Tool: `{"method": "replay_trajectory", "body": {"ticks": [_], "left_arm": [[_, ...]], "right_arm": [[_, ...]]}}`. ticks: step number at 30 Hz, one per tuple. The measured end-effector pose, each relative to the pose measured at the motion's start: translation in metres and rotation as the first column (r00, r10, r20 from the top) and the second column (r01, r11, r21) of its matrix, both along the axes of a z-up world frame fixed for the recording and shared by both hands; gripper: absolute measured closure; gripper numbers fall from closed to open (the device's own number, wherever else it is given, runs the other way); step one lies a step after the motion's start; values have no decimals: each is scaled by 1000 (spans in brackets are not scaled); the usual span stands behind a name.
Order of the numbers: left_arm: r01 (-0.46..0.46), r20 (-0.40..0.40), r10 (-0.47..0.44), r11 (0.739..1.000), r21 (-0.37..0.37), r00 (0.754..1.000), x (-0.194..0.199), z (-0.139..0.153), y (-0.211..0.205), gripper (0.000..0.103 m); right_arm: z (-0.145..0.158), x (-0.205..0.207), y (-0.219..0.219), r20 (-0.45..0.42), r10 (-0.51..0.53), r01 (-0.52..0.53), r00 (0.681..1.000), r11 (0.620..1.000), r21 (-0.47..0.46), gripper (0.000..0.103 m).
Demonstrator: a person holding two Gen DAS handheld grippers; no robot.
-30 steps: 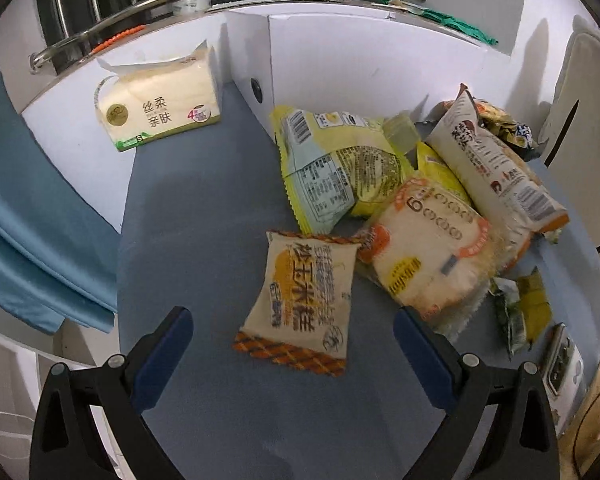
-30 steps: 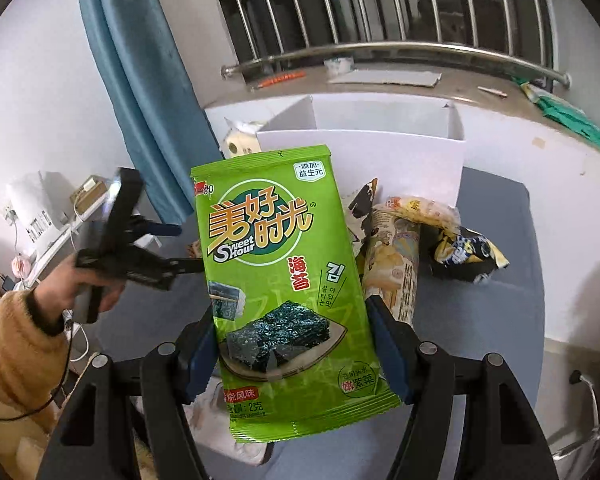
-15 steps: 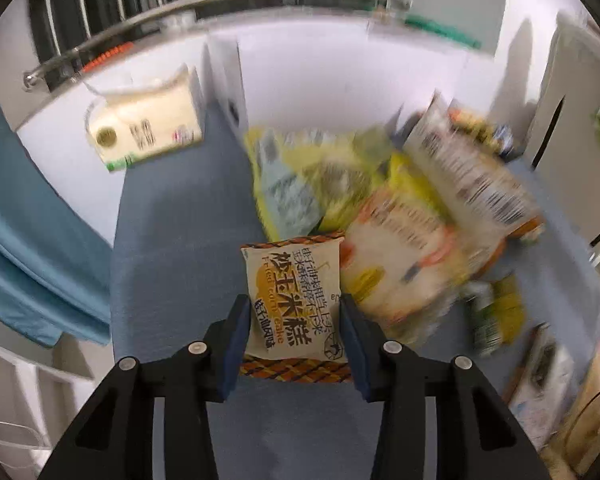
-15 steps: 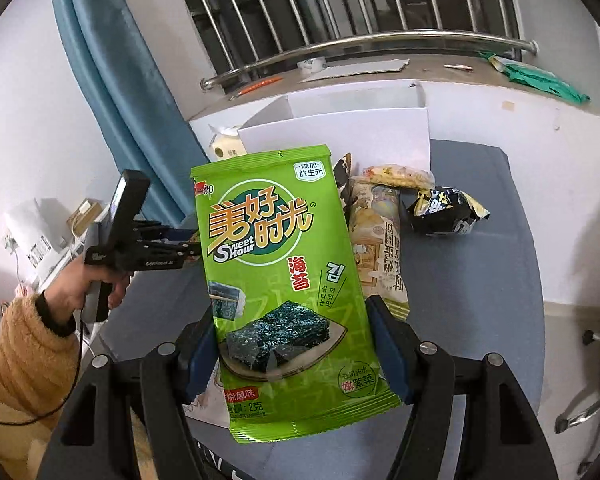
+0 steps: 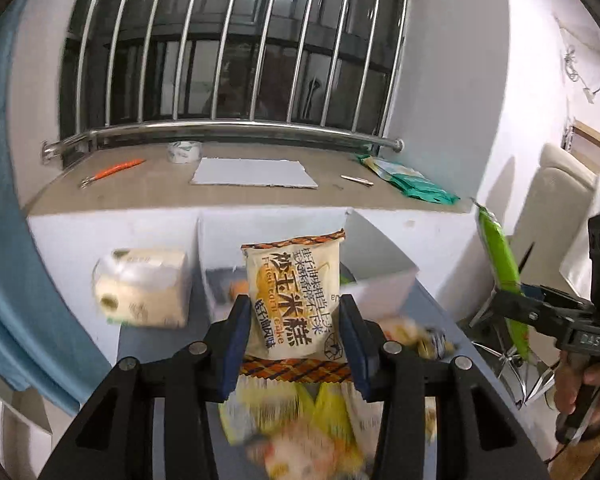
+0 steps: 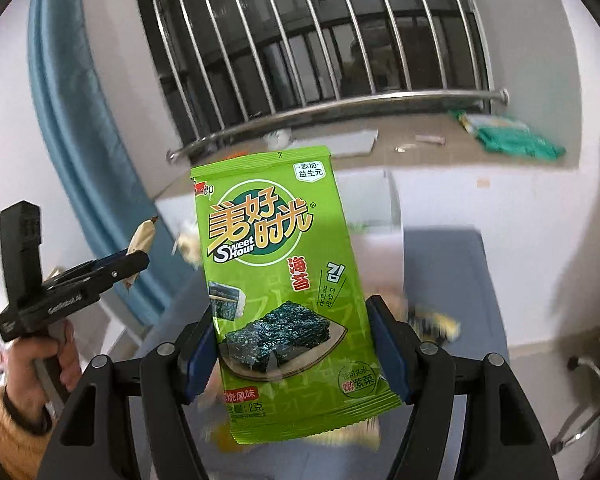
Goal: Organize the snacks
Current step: 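Lower both packets into the white box and open both grippers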
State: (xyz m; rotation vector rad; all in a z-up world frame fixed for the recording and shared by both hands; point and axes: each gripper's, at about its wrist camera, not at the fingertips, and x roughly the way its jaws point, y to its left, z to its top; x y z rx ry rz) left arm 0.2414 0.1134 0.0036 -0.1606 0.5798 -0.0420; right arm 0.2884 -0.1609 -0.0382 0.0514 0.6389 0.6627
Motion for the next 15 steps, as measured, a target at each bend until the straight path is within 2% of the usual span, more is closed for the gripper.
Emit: {"method": "replay_trajectory", "body": {"ticks": [6, 9, 10, 11, 12, 13, 14, 15], "left_arm": [[-46, -89, 50, 998, 40, 995, 87, 1, 12, 55], [-63, -120, 70, 996, 57, 990, 117, -7, 20, 52], [-56, -129, 67, 995, 85, 989, 130, -9, 20, 46], [-59, -134, 73, 992, 109, 988, 137, -10, 19, 29], [-62, -141, 80, 991, 121, 987, 140, -11, 18, 16], [-68, -155, 89, 989, 135, 984, 144, -12, 17, 0], [-76, -166, 99, 988, 137, 981, 147, -13, 17, 0], [-82, -170, 104, 988, 131, 980, 148, -14, 18, 0]], "right_arm": [[12, 105, 45, -56, -40, 33, 998, 993, -114, 29], [9, 141, 56, -96, -61, 48, 994, 990, -129, 29], [8, 152, 59, -105, -65, 52, 992, 990, -128, 29], [8, 161, 62, -112, -71, 56, 991, 990, -131, 29], [8, 169, 64, -115, -73, 57, 991, 990, -132, 27], [8, 177, 66, -119, -71, 56, 990, 990, -129, 21], [8, 181, 68, -124, -68, 52, 990, 991, -126, 14], [7, 186, 69, -133, -70, 54, 989, 991, -123, 0]]}}
